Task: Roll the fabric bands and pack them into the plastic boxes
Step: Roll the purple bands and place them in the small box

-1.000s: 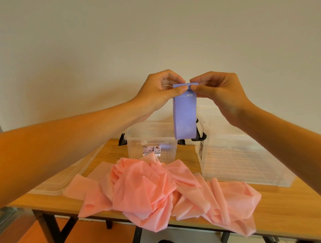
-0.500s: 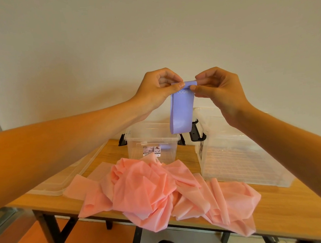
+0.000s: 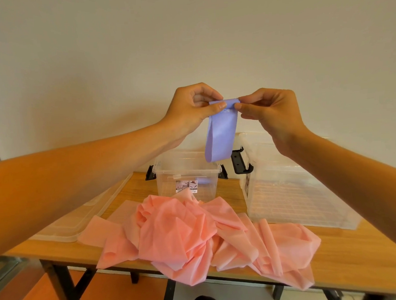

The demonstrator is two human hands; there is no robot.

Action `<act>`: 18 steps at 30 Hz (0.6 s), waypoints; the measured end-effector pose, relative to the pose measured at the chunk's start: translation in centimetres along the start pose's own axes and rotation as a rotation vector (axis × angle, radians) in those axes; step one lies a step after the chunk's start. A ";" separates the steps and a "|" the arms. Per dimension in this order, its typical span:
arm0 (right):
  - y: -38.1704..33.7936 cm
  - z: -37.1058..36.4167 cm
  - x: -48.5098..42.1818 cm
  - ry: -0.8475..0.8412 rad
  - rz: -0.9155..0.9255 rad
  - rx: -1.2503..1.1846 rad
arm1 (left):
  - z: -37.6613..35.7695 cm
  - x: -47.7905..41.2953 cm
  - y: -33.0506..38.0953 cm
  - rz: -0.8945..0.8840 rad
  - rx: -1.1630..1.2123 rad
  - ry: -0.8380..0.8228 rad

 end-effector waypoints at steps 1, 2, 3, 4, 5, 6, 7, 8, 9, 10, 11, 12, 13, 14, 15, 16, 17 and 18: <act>0.0 0.0 0.0 -0.006 -0.001 0.000 | 0.0 0.0 0.0 0.003 0.004 0.001; -0.1 0.0 0.1 -0.017 -0.005 0.002 | 0.0 0.0 -0.1 0.005 0.005 0.002; -0.1 0.0 0.1 -0.028 -0.012 0.007 | 0.0 0.1 -0.1 0.006 0.005 0.002; -0.1 0.0 0.2 -0.036 -0.017 0.012 | 0.0 0.1 -0.2 0.008 0.006 0.002; -0.1 0.0 0.2 -0.038 -0.020 0.016 | 0.0 0.1 -0.2 0.010 0.009 0.002; -0.1 0.0 0.2 -0.036 -0.021 0.017 | 0.0 0.1 -0.2 0.012 0.012 0.001; -0.2 0.0 0.2 -0.031 -0.020 0.017 | 0.0 0.1 -0.3 0.013 0.016 -0.001; -0.2 0.0 0.1 -0.027 -0.022 0.019 | 0.0 0.1 -0.3 0.013 0.022 -0.003; -0.2 -0.1 0.0 -0.026 -0.031 0.026 | 0.0 0.1 -0.2 0.013 0.029 -0.007; -0.1 -0.1 -0.1 -0.031 -0.044 0.040 | -0.1 0.1 -0.2 0.012 0.035 -0.011; -0.1 -0.2 -0.1 -0.043 -0.056 0.058 | -0.1 0.1 -0.2 0.011 0.040 -0.014; 0.0 -0.2 -0.2 -0.060 -0.063 0.071 | -0.1 0.1 -0.2 0.010 0.042 -0.016; 0.0 -0.3 -0.2 -0.075 -0.062 0.073 | 0.0 0.1 -0.1 0.012 0.043 -0.018; 0.0 -0.3 -0.1 -0.084 -0.057 0.064 | 0.0 0.0 -0.2 0.016 0.043 -0.019; 0.0 -0.3 -0.1 -0.087 -0.047 0.051 | 0.0 0.0 -0.3 0.026 0.044 -0.021; 0.0 -0.3 0.0 -0.086 -0.035 0.039 | -0.1 0.0 -0.3 0.040 0.046 -0.024; 0.0 -0.3 0.0 -0.085 -0.024 0.030 | -0.2 0.1 -0.4 0.056 0.048 -0.028; 0.0 -0.3 0.0 -0.086 -0.014 0.021 | -0.3 0.1 -0.5 0.068 0.050 -0.031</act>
Point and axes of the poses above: each hand's wrist, its own x-axis away from the middle knuckle, its own z-axis out of the back of the hand, y = z × x, the point moved 2 cm from there along -x, towards the middle knuckle, and after that the axes turned 13 degrees about -z, right-handed, at the moved point
